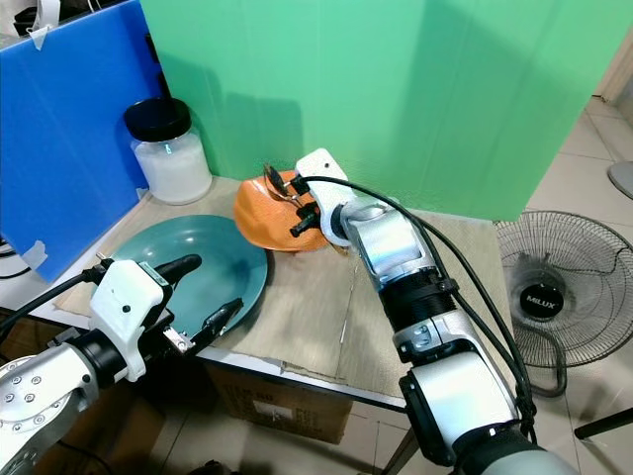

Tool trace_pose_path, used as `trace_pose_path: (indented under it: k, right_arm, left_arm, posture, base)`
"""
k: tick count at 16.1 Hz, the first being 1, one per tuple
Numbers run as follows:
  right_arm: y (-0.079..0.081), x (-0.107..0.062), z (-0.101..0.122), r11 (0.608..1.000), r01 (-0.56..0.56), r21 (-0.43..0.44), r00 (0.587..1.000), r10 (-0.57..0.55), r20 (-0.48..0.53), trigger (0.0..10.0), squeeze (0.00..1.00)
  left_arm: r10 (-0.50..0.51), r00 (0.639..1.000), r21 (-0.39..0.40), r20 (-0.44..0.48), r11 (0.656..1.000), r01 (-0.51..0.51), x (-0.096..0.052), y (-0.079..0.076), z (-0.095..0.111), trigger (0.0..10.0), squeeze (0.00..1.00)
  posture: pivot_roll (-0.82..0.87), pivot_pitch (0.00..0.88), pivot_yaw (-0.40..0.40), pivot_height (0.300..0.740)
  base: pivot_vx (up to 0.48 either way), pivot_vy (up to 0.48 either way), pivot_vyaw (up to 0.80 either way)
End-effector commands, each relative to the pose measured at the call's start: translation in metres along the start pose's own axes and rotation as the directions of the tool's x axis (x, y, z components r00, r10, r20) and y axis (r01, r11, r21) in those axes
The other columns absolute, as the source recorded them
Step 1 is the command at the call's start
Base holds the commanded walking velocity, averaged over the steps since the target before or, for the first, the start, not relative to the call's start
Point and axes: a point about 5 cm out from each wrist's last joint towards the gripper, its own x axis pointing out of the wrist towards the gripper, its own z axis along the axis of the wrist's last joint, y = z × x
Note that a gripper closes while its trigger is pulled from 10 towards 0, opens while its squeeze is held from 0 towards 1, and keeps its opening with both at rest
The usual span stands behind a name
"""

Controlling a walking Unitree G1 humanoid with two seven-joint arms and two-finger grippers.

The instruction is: Setting the table

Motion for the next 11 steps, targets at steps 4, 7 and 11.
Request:
trace_pose_path:
  k: [4, 7, 11]
  right_arm:
    - [0.0036, 0.0009, 0.0065, 0.999, 0.018, -0.026, 1.000, -0.018, 0.004, 10.0, 0.05]
    - [0.0051, 0.0020, 0.0080, 0.999, 0.016, -0.030, 1.000, -0.016, 0.003, 10.0, 0.26]
    - [0.0056, 0.0030, 0.0103, 0.999, 0.019, -0.034, 1.000, -0.019, 0.005, 10.0, 0.53]
  left_arm:
    - [0.010, 1.000, 0.008, -0.007, 1.000, -0.010, 0.0009, -0.0008, -0.0016, 10.0, 0.00]
    - [0.011, 1.000, 0.008, -0.006, 1.000, -0.011, 0.0003, -0.0013, -0.0016, 10.0, 0.00]
    - [0.010, 1.000, 0.006, -0.010, 1.000, -0.010, -0.0003, -0.0022, -0.0023, 10.0, 0.00]
  posture:
    - [0.01, 0.000, 0.026, 0.740]
    - [0.01, 0.000, 0.023, 0.740]
    - [0.01, 0.000, 0.024, 0.740]
  base:
    - [0.000, 0.000, 0.00]
    - [0.000, 0.000, 0.00]
    - [0.000, 0.000, 0.00]
